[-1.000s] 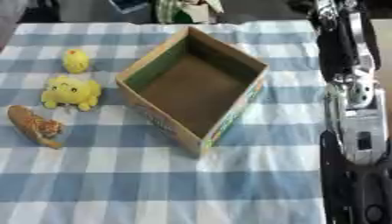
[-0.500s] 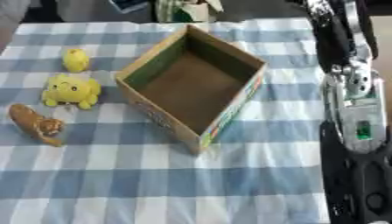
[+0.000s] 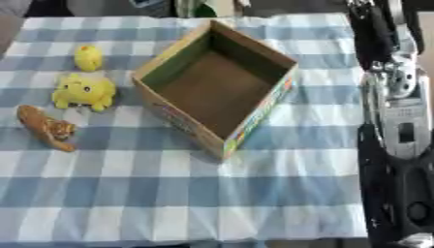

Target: Pick up objects on the table and place them in the box.

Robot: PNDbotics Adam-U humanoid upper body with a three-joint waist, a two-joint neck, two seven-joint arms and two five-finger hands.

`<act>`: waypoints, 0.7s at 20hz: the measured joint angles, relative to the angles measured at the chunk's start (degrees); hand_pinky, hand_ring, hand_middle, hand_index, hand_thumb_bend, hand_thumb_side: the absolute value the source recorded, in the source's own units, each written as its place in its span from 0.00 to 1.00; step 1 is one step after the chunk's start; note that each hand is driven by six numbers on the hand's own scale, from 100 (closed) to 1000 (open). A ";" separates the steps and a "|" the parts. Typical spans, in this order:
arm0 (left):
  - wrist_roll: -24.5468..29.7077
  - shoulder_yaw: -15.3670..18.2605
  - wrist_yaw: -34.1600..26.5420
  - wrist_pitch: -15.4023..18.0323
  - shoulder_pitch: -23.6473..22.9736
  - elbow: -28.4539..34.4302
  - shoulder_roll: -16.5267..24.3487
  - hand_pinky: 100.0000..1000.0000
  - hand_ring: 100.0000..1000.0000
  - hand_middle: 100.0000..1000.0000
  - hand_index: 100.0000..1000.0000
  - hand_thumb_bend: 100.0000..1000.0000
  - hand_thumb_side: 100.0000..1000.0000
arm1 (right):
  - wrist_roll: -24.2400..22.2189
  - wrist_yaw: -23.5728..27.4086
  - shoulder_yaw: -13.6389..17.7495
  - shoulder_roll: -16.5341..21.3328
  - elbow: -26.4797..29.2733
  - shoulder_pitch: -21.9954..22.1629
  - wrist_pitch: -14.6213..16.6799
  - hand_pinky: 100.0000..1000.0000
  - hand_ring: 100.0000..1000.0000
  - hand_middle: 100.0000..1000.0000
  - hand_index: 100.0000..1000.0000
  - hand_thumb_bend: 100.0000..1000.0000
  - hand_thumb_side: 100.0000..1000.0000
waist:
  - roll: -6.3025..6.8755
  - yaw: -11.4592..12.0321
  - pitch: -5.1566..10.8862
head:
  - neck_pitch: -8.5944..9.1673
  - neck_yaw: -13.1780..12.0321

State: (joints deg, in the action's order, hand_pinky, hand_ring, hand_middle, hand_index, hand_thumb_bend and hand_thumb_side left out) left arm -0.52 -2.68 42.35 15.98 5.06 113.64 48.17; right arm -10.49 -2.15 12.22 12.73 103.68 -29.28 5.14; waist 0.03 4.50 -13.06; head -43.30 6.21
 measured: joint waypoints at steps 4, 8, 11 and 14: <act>4.13 -0.53 1.11 1.44 0.68 0.00 1.75 0.65 0.81 0.77 0.92 0.16 0.90 | 0.03 0.00 -0.17 0.00 -0.21 0.00 0.09 0.77 0.79 0.46 0.83 0.00 0.66 | -0.31 -0.11 0.02 | 0.00 0.55; 7.43 -1.38 1.98 2.62 1.84 0.00 3.50 0.66 0.82 0.79 0.94 0.19 0.84 | -0.01 0.00 -0.24 0.00 -0.48 -0.01 0.25 0.77 0.79 0.46 0.83 0.00 0.66 | -0.52 -0.12 0.02 | 0.08 0.70; 9.88 -2.39 2.06 3.45 3.28 0.00 4.77 0.66 0.83 0.79 0.95 0.20 0.82 | -0.10 0.00 -0.25 0.00 -0.51 -0.01 0.34 0.77 0.79 0.46 0.83 0.00 0.67 | -0.50 -0.12 0.03 | 0.44 0.58; 12.78 -3.53 1.22 4.05 5.13 0.01 5.85 0.67 0.85 0.81 0.97 0.23 0.79 | -0.19 0.02 -0.27 -0.01 -0.53 -0.01 0.32 0.77 0.78 0.46 0.83 0.00 0.67 | -0.50 -0.15 0.04 | 0.70 0.24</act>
State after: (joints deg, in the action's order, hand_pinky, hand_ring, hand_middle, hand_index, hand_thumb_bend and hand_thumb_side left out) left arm 12.26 -6.21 43.57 20.03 10.19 113.64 54.02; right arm -10.68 -2.12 11.95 12.71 103.15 -29.29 5.46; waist -0.46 4.35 -13.03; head -42.60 6.45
